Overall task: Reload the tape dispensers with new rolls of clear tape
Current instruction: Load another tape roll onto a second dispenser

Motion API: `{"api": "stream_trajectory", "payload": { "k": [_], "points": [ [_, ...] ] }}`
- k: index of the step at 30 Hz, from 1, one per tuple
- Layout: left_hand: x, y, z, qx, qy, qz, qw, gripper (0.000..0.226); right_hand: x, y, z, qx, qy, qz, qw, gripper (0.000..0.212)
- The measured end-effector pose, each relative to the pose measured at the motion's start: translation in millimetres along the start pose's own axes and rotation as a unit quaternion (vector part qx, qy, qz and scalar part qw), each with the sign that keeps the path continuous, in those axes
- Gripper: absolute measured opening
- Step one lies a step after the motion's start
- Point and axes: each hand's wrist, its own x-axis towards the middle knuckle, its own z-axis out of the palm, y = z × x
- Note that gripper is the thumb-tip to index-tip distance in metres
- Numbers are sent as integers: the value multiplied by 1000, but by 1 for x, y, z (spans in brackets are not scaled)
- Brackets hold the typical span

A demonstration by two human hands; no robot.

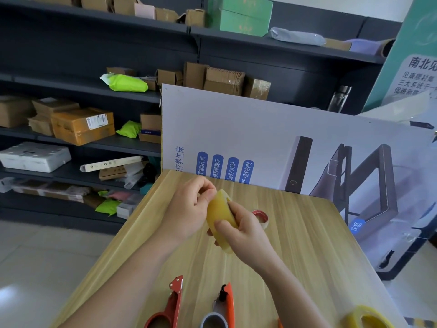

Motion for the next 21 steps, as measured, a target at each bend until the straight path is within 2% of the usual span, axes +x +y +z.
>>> {"api": "stream_trajectory", "payload": {
  "k": [4,7,11,14,17,21],
  "points": [
    [-3,-7,4,-34,15,-6,999,19,3,3,-2,22,-1,21,1000,20],
    [0,-13,4,-85,3,-47,995,20,4,7,-2,23,12,33,999,19],
    [3,-22,-9,-211,-136,-125,960,39,6,14,-3,24,15,66,997,26],
    [1,-35,-20,-269,-223,-119,929,53,7,19,-5,42,8,112,993,41],
    [0,-43,-25,-196,-271,-58,941,54,8,21,-7,46,-27,131,990,38],
    [3,-45,-27,-129,-294,-1,947,29,11,24,-9,92,-46,180,978,42]
  ]
}}
